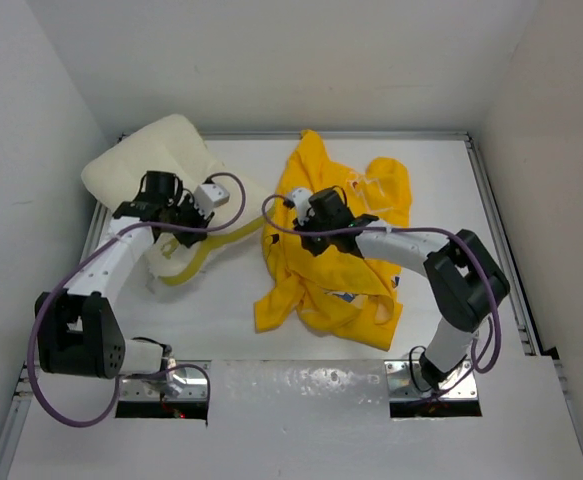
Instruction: Put the pillow into the pillowcase
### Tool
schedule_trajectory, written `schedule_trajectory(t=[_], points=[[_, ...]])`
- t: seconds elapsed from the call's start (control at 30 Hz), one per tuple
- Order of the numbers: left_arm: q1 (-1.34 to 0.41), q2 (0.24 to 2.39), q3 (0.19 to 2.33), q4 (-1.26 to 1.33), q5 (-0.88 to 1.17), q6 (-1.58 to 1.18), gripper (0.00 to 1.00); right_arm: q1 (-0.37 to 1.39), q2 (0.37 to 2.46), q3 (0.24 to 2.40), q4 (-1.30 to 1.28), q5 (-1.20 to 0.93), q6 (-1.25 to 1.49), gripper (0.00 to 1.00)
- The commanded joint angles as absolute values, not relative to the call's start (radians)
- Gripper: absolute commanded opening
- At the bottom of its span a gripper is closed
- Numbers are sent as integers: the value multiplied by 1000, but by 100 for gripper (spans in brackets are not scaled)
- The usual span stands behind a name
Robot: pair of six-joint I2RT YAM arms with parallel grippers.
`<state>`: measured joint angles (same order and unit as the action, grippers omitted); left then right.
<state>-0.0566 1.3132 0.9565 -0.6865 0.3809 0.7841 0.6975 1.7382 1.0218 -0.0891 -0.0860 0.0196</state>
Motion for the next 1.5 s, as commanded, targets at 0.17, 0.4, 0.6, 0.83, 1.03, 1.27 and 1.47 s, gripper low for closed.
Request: schedule_trajectory(t=[0.17,0.4,0.6,0.83,1.03,1.27,1.47], points=[[-146,1459,1333,-820,760,865,93,526,1672,1175,-219,-41,6,37],[-57,1700,1573,-598,354,680,100,609,1520,1010,-308,-115,-58,81],[115,2000,1834,-673,180,569,100,713,1502,962,-285,-104,-8,81],[132,2039,1642,-531,-12,614,100,753,1630,976,-152,-35,106,72],[137,1964,1301,-397,-6,675,77,747,1718,997,-51,2,152,36],[147,1798,1033,-463,98,738,0,618,1723,971,54,5,337,0],[152,1545,865,-636,139,848,0,469,1651,1050,-19,234,388,0]])
